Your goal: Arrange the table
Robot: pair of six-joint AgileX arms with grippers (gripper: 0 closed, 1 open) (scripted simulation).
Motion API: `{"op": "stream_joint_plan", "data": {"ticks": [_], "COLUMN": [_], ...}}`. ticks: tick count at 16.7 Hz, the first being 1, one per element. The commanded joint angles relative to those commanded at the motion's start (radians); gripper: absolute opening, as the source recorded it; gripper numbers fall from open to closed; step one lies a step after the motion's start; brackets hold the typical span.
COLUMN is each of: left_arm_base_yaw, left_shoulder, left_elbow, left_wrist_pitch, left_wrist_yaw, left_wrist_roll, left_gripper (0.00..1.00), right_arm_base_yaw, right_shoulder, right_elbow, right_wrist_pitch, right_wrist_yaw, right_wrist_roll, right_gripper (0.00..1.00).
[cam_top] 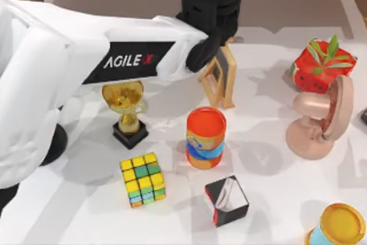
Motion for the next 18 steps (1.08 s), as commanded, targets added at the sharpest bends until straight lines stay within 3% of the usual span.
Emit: {"op": "stream_joint_plan", "data": {"ticks": [10, 18], "left_arm_base_yaw": [-0.018, -0.125], "left_shoulder": [-0.055, -0.304], "left_elbow": [-0.065, -0.316], "left_wrist_pitch": [0.008, -0.022], "left_wrist_yaw": [-0.007, 0.162], "left_wrist_roll": [0.020, 0.313], "left_gripper": [0.00, 0.00], "right_arm_base_yaw": [0.000, 0.000], "right_shoulder": [0.000, 0.000], "right_elbow": [0.000, 0.000], "right_wrist_pitch": [0.000, 0.000], "right_wrist_yaw": [0.000, 0.000], "right_wrist_roll": [0.000, 0.000], "right_gripper": [1.00, 1.00]}}
